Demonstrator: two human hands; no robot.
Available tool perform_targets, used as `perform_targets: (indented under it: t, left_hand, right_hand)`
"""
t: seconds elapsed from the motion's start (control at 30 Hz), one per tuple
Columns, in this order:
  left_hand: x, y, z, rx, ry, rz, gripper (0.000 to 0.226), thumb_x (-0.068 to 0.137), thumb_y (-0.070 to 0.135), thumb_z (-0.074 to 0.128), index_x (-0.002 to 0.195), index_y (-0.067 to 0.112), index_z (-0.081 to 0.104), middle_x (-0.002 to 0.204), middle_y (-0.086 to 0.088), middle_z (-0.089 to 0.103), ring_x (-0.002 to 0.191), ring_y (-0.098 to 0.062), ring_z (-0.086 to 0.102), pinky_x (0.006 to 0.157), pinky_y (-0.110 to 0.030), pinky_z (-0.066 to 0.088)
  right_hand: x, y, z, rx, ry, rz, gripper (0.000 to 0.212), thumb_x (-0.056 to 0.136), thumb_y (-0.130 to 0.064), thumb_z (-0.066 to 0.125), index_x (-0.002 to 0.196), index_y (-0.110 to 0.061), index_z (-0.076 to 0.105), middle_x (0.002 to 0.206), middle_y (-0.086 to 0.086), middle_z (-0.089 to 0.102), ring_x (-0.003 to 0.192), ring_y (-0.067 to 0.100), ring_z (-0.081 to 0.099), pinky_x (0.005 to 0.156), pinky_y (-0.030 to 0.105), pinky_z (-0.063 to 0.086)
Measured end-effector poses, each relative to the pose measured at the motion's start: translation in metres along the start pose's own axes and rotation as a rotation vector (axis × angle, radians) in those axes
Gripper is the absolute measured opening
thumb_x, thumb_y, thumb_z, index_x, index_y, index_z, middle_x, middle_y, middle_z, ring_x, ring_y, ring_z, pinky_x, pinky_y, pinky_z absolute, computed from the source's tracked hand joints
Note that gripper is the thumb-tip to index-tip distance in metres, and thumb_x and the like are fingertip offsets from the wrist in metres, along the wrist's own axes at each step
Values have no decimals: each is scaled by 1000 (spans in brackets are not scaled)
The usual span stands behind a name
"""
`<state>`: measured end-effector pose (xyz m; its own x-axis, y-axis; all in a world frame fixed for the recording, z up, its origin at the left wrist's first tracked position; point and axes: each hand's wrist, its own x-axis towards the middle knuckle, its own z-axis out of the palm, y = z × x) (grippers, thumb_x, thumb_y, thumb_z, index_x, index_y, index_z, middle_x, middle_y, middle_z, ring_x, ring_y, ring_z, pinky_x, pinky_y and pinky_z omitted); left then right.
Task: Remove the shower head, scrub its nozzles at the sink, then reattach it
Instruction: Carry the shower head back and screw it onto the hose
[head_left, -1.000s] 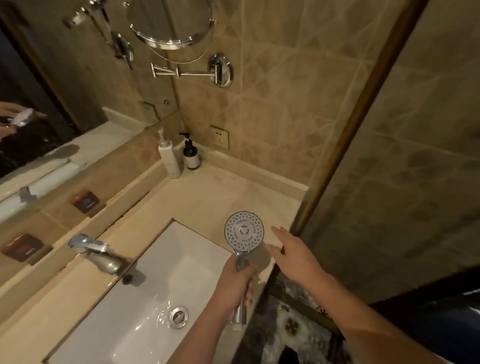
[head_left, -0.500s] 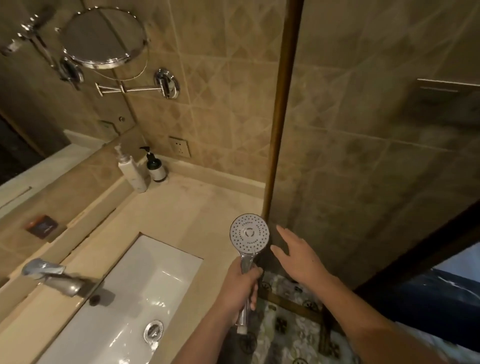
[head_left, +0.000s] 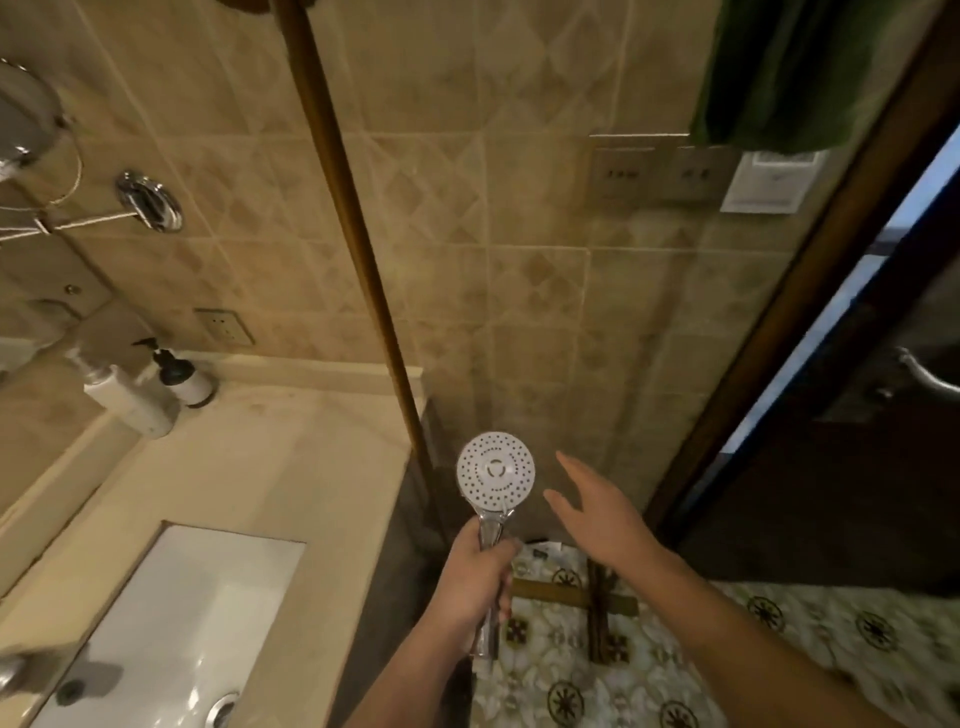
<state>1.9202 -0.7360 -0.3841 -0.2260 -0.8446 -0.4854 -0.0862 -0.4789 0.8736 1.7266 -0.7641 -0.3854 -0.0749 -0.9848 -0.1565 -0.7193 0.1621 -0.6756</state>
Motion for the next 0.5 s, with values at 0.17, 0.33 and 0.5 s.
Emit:
perform_targets:
  t: [0.17,0.33,0.5]
  left_hand:
    - [-5,-1,26,-7,-35,-21,23,101,13,58,117,0,49,58,-6,49,39,-20,41,38,-28,39]
    - [-4,0,46,38,-62,-6,19,98,15,59,115,7,52,57,-6,50,38,-21,43,39,-29,41]
    - [3,-1,86,72,-125,-13,13,99,12,59,109,6,52,57,-7,51,39,-21,43,40,-29,41]
  right_hand:
    - [-11,22,-14,10,15,27,65,98,-49,50,155,-28,26,160,-4,29,145,14,27,119,35,25]
    - [-22,38,-29,26,64,36,65,97,-50,50,155,-31,25,159,-6,30,145,14,28,118,35,26]
    - [-45,71,-56,43,146,93,65,96,-48,53,153,-30,29,157,-4,35,143,14,34,116,37,32]
